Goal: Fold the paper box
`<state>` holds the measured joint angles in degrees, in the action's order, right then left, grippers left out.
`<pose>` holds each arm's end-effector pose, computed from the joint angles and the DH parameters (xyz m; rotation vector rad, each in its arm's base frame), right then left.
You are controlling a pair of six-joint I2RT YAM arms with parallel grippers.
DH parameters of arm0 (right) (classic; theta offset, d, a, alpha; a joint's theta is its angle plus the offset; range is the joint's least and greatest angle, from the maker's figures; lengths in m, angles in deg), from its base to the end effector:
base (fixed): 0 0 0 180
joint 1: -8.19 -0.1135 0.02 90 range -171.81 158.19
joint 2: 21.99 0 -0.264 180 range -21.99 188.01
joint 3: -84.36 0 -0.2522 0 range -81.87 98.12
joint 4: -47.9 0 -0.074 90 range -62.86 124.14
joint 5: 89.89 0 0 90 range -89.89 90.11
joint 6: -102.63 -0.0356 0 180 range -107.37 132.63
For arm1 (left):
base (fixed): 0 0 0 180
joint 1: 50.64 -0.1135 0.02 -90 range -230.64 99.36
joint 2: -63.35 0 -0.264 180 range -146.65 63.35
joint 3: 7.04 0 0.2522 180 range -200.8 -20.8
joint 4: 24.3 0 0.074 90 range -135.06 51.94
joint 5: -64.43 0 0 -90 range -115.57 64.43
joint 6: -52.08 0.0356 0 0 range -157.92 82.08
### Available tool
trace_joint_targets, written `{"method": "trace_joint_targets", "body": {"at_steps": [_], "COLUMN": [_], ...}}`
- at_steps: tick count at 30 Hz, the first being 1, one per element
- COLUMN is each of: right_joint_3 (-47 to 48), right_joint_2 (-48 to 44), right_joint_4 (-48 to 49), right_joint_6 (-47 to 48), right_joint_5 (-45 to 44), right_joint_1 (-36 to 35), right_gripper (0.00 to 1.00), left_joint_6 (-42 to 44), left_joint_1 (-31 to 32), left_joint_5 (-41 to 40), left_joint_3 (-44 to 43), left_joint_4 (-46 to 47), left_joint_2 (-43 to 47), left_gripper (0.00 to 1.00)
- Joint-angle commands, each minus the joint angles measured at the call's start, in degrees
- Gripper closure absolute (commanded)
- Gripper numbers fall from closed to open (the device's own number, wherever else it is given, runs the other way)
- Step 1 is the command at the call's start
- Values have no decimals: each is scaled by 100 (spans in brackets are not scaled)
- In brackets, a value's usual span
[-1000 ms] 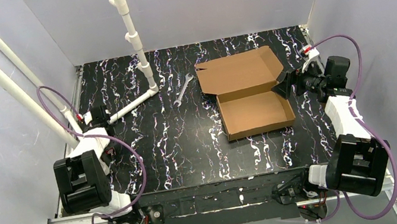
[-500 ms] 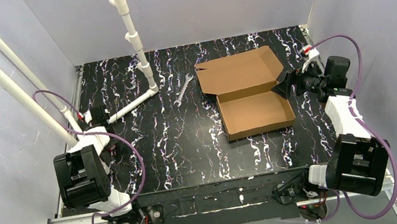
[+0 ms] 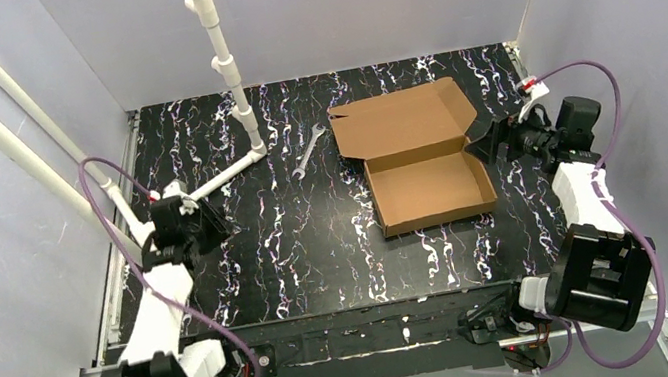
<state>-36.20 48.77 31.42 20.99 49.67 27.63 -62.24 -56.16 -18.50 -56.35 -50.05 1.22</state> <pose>0.2600 -0.0630 0.2680 -0.3336 1.8879 0.5600 0.2273 0.0176 0.2228 -0.5160 2.1971 -0.3149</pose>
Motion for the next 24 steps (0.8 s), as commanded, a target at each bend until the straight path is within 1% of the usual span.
{"method": "trace_joint_targets", "body": {"at_steps": [1, 3, 8, 13, 18, 20, 21, 24], "right_joint_3": [-158, -199, -241, -295, -317, -328, -329, -339], "right_joint_2": [-118, -103, -59, -18, 82, 102, 104, 116], "right_joint_4": [219, 370, 281, 93, 44, 44, 44, 48], "right_joint_6": [-1, 45, 400, 578, 712, 742, 752, 762], "right_joint_5": [286, 331, 244, 203, 108, 94, 90, 104], "right_joint_1": [214, 234, 256, 315, 367, 378, 384, 401], "right_gripper": [2, 2, 2, 2, 2, 2, 2, 2], "left_joint_6": [-356, -536, -1309, -1516, -1553, -1534, -1573, -1599], "left_joint_1": [563, 1180, 2221, 3573, 4715, 5113, 5306, 5718], "left_joint_5": [1418, 1468, 1657, 1017, -67, -553, -917, -1465], "left_joint_3": [528, 515, 777, 633, 133, -176, -339, -955], "left_joint_4": [414, 552, 1503, 1894, 2070, 2071, 2069, 2054], "left_joint_2": [1195, 1510, 1874, 1852, 1186, 774, 541, -275], "left_gripper": [100, 100, 100, 100, 100, 100, 100, 100]}}
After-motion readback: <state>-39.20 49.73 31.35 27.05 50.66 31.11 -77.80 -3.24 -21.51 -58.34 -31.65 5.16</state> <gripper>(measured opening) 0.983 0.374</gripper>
